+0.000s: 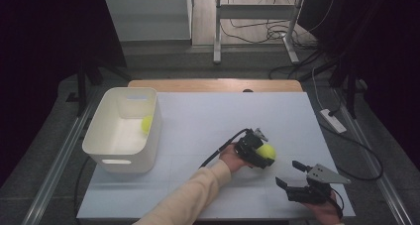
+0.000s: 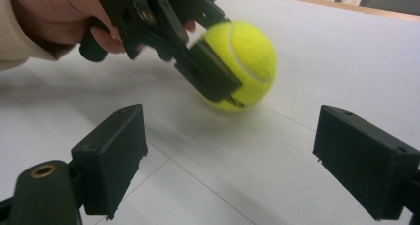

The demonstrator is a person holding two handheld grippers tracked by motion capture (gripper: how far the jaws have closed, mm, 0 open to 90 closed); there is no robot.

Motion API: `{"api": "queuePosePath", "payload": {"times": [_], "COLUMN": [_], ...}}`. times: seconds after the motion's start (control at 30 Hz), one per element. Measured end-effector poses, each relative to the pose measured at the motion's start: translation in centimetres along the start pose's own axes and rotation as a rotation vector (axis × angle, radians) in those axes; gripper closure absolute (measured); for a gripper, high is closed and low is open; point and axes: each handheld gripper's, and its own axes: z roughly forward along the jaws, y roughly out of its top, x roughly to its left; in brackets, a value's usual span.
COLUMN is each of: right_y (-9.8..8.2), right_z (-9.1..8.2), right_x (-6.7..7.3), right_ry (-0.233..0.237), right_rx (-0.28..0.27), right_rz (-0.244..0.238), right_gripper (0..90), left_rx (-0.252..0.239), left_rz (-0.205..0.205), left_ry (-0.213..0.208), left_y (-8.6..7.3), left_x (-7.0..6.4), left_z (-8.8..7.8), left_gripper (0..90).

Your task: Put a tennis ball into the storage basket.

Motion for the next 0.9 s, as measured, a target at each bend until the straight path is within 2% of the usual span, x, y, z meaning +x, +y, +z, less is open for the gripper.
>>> {"api": "queuePosePath", "payload": {"times": [0.3,0.5,0.9], "right_y": [0.0,0.0,0.0], "right_z": [0.1,0.1,0.1], "right_x": [0.0,0.1,0.1], "right_ry": [-0.006,-0.008,-0.010], "right_rx": [0.002,0.001,0.003], "right_rz": [0.000,0.001,-0.001], "right_gripper": [12.9,12.9,12.9], "left_rx": [-0.049,-0.071,-0.113], "left_rz": [0.010,0.021,0.014], "left_ry": [0.023,0.032,0.048], "left_y": [0.2,0.2,0.0], "left_x": [-0.1,-0.2,-0.3], "left_z": [-2.5,-3.7,-5.6], "left_gripper": [27.0,27.0,27.0]}}
